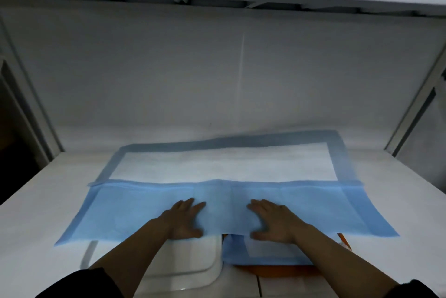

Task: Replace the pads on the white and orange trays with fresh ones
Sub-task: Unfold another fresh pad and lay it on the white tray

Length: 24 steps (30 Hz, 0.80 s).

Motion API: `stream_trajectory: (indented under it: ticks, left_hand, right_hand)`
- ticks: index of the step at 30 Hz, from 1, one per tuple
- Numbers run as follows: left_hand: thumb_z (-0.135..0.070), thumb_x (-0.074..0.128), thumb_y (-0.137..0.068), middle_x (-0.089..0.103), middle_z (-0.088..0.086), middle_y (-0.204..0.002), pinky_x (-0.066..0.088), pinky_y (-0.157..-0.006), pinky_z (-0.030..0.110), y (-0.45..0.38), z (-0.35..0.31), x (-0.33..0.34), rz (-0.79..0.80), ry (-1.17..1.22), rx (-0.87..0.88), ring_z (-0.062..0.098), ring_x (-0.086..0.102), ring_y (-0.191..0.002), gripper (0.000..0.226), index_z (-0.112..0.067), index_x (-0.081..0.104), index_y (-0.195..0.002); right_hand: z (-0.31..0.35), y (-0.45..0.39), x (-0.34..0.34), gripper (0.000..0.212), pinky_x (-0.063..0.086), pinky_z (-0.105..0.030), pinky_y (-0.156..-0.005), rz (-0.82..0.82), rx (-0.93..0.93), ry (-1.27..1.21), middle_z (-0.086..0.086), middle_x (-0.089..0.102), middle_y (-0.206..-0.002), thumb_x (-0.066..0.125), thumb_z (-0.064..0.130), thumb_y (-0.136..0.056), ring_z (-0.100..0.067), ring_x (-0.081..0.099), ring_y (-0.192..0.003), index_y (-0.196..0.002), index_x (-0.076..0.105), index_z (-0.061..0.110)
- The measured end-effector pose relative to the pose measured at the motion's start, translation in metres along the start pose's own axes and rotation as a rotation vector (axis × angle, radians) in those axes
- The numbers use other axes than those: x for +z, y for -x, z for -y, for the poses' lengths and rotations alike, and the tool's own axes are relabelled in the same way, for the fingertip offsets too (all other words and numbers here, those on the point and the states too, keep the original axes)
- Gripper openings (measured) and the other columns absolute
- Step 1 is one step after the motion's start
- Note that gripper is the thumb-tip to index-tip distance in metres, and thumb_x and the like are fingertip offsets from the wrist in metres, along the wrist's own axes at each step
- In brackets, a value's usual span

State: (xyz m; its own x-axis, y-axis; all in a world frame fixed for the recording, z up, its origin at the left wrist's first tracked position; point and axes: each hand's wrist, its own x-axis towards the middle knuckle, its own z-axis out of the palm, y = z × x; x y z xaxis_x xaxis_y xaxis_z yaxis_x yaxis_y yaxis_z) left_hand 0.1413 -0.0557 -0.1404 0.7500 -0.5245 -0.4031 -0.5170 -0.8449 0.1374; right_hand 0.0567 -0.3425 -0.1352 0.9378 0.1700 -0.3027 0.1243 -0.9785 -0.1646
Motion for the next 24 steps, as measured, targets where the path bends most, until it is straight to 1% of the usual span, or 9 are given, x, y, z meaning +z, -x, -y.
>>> stream_trajectory:
  ticks: [3, 8, 11, 14, 15, 17, 19, 22, 24]
  left_hand:
    - [-0.064, 0.049, -0.084, -0.007, 0.003, -0.160, 0.022, -0.115, 0.046, 0.004, 0.002, 0.007, -0.071, -0.090, 0.031, 0.028, -0.001, -0.147, 0.090, -0.036, -0.005, -0.150]
    - [-0.065, 0.051, -0.082, -0.002, 0.002, -0.160, 0.026, -0.113, 0.041, 0.011, 0.001, 0.008, -0.157, -0.161, 0.119, 0.025, 0.008, -0.146, 0.094, -0.033, -0.005, -0.150]
    - [-0.049, 0.047, -0.090, 0.005, 0.006, -0.159, 0.031, -0.110, 0.038, 0.014, -0.008, 0.006, -0.225, -0.271, 0.198, 0.026, 0.021, -0.142, 0.082, -0.026, -0.003, -0.151]
    - [-0.030, 0.045, -0.092, 0.012, 0.014, -0.157, 0.039, -0.101, 0.039, 0.012, -0.017, 0.010, -0.256, -0.411, 0.214, 0.032, 0.035, -0.134, 0.077, -0.020, -0.003, -0.151]
    - [-0.028, 0.052, -0.089, 0.023, 0.017, -0.154, 0.045, -0.094, 0.037, 0.010, -0.018, 0.013, -0.314, -0.449, 0.214, 0.033, 0.045, -0.127, 0.080, -0.017, 0.001, -0.149]
    - [-0.035, 0.080, -0.062, 0.062, 0.014, -0.123, 0.054, -0.059, 0.026, 0.005, -0.012, 0.017, -0.364, -0.481, 0.225, 0.023, 0.069, -0.085, 0.092, -0.012, 0.027, -0.134]
    - [-0.033, 0.087, -0.040, 0.072, 0.004, -0.088, 0.044, -0.035, 0.019, 0.000, -0.008, 0.023, -0.454, -0.441, 0.218, 0.014, 0.064, -0.051, 0.089, -0.015, 0.044, -0.116]
    - [-0.031, 0.060, -0.066, 0.068, -0.001, -0.066, 0.039, -0.030, 0.018, 0.008, -0.010, 0.018, -0.569, -0.351, 0.250, 0.013, 0.058, -0.039, 0.042, -0.019, 0.051, -0.105]
    - [-0.031, 0.040, -0.074, 0.064, -0.006, -0.057, 0.037, -0.030, 0.017, 0.011, -0.012, 0.012, -0.621, -0.242, 0.217, 0.010, 0.056, -0.037, 0.034, -0.021, 0.066, -0.093]
  right_hand:
    - [-0.002, 0.004, 0.006, 0.079, 0.017, -0.036, -0.115, -0.077, -0.069, 0.139, 0.004, 0.010, -0.160, 0.048, 0.062, -0.087, -0.017, 0.014, -0.146, -0.151, 0.014, 0.030]
    - [0.000, 0.006, 0.001, 0.071, 0.028, -0.035, -0.109, -0.062, -0.147, 0.266, -0.003, 0.025, -0.155, 0.050, 0.054, -0.088, -0.024, 0.032, -0.137, -0.148, 0.026, 0.025]
    - [0.004, 0.004, 0.001, 0.059, 0.042, -0.040, -0.094, -0.057, -0.222, 0.370, -0.010, 0.040, -0.145, 0.048, 0.042, -0.090, -0.031, 0.049, -0.118, -0.143, 0.035, 0.019]
    - [0.008, 0.000, 0.001, 0.055, 0.047, -0.042, -0.081, -0.029, -0.263, 0.430, -0.015, 0.047, -0.136, 0.049, 0.026, -0.086, -0.036, 0.055, -0.105, -0.139, 0.039, 0.014]
    - [0.008, 0.000, 0.001, 0.058, 0.047, -0.042, -0.080, -0.025, -0.269, 0.435, -0.015, 0.047, -0.136, 0.051, 0.024, -0.084, -0.036, 0.056, -0.104, -0.139, 0.039, 0.014]
    - [0.007, 0.000, 0.001, 0.063, 0.046, -0.042, -0.085, -0.023, -0.268, 0.431, -0.014, 0.045, -0.140, 0.054, 0.025, -0.081, -0.036, 0.056, -0.107, -0.141, 0.037, 0.015]
    - [0.005, 0.003, 0.000, 0.067, 0.042, -0.041, -0.091, -0.023, -0.246, 0.435, -0.013, 0.041, -0.144, 0.056, 0.032, -0.082, -0.034, 0.053, -0.113, -0.143, 0.033, 0.017]
    - [0.003, 0.008, -0.003, 0.070, 0.040, -0.039, -0.091, -0.032, -0.217, 0.482, -0.012, 0.038, -0.145, 0.055, 0.033, -0.083, -0.033, 0.052, -0.114, -0.145, 0.027, 0.019]
    - [0.002, 0.012, -0.004, 0.070, 0.039, -0.041, -0.091, -0.039, -0.193, 0.512, -0.013, 0.034, -0.147, 0.052, 0.023, -0.087, -0.035, 0.051, -0.115, -0.148, 0.019, 0.018]
